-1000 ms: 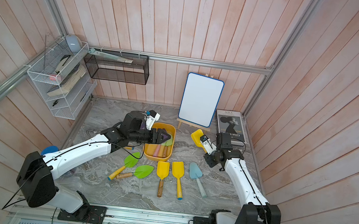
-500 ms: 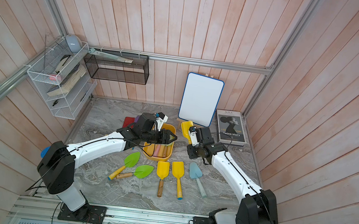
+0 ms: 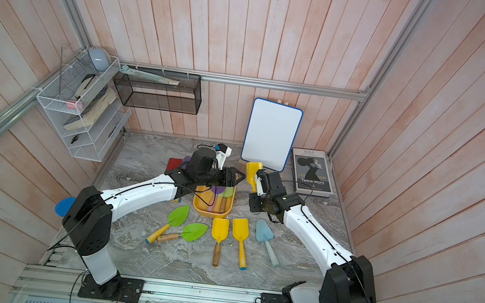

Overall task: Put the shovel into the storage box
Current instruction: Place the shovel in the storage box.

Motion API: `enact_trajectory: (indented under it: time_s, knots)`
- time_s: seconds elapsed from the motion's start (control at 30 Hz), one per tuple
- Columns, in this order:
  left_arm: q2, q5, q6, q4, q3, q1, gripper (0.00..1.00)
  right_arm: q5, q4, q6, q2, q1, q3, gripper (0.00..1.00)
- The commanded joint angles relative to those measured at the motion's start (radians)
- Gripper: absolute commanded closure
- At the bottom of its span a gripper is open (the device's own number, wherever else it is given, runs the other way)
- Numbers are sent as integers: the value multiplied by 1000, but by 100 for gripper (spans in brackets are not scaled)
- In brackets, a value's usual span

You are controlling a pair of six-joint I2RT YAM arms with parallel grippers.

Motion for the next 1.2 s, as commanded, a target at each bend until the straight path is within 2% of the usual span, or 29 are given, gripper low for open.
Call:
enact_trajectory:
  time_s: [0.0, 0.2, 0.53, 0.83, 1.0, 1.17]
  knots:
    - [43, -8, 44, 6, 55, -7, 40, -18, 0, 28, 9, 16, 33, 100]
    - [87, -34, 70, -10, 103, -9, 44, -22, -15, 32, 34, 37, 65, 100]
    - [124, -112, 86, -80, 151, -9, 65, -21, -26, 39, 64, 55, 89, 100]
    - [114, -185, 87, -130, 158, -11, 74, -12, -30, 53, 87, 60, 104, 100]
    - [123, -184, 89, -126, 166, -12, 79, -13, -35, 57, 96, 64, 111, 100]
    - [142, -186, 89, -136, 182, -17, 94, -8, -38, 60, 95, 68, 112, 100]
